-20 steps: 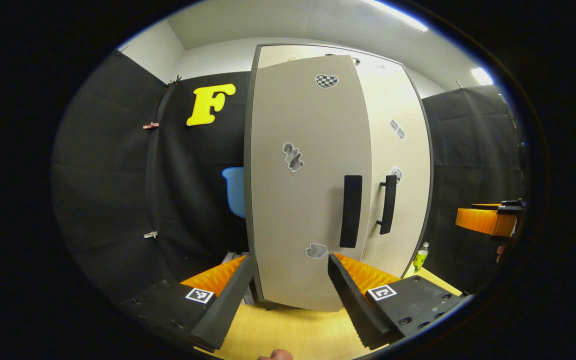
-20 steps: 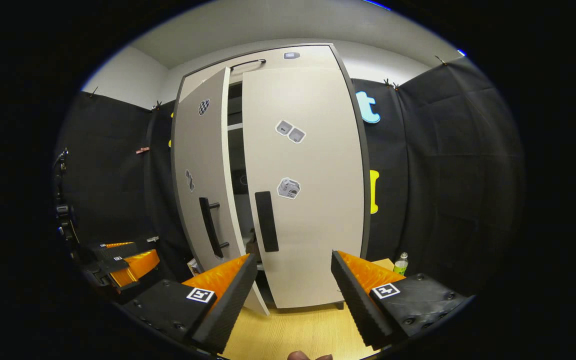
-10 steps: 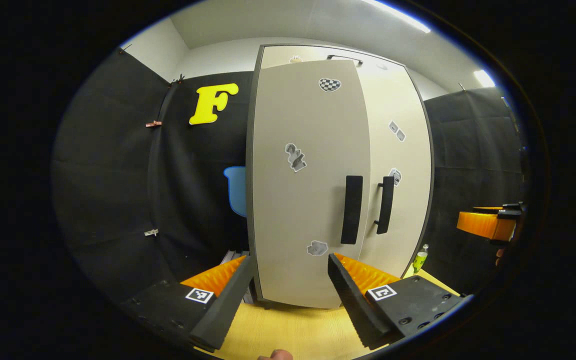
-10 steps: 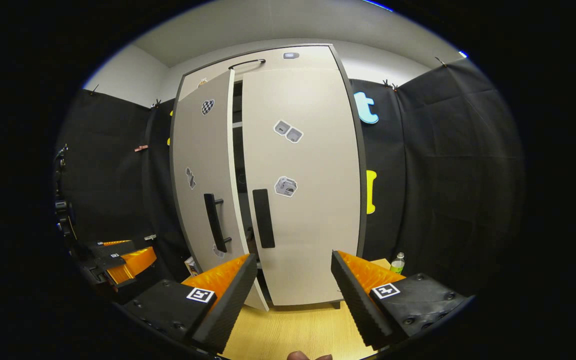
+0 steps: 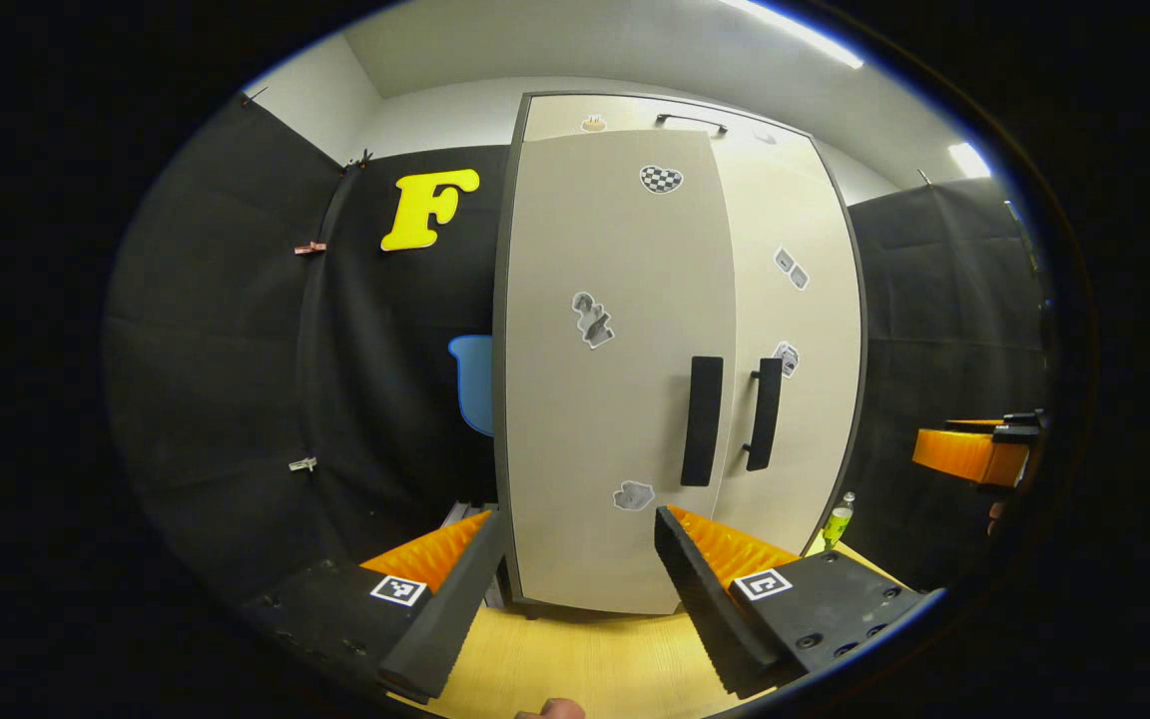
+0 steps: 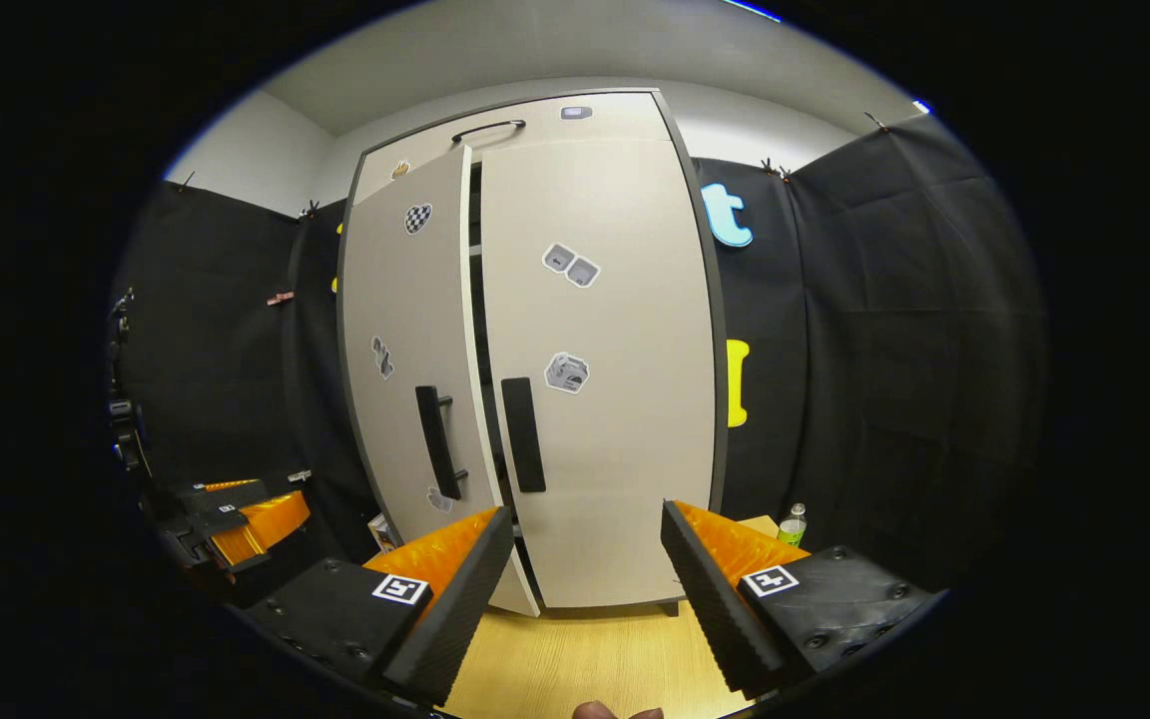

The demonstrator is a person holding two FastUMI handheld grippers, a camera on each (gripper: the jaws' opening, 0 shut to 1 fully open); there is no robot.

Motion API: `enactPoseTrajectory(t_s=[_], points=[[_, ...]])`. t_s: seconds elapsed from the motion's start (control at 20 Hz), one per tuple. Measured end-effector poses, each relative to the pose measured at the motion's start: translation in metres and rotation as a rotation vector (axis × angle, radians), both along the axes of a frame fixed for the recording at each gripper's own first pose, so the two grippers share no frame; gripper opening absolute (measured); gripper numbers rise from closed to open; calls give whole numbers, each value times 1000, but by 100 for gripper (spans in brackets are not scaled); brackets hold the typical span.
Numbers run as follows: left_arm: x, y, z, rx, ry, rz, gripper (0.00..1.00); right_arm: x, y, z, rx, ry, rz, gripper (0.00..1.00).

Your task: Grab one shoe with the right hand and put it into the shoe cabinet, grab the other shoe with the left hand and put it into the shoe cabinet; then close the right door with the right hand and the left door with the left hand.

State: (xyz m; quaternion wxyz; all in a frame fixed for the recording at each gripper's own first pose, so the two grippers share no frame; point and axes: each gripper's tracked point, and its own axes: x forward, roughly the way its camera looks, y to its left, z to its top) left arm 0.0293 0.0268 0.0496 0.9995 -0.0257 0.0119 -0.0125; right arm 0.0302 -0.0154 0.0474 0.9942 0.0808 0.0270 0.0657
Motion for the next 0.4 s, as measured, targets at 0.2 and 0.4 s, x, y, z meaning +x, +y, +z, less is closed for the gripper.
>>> enactPoseTrajectory(t_s=[0.2, 0.4], points=[[0, -1, -1, 7, 3, 0, 96, -1, 0, -2, 3, 1, -1, 98], [0, -1, -2, 8, 3, 1, 96, 0, -2, -3, 2, 1, -3, 98]])
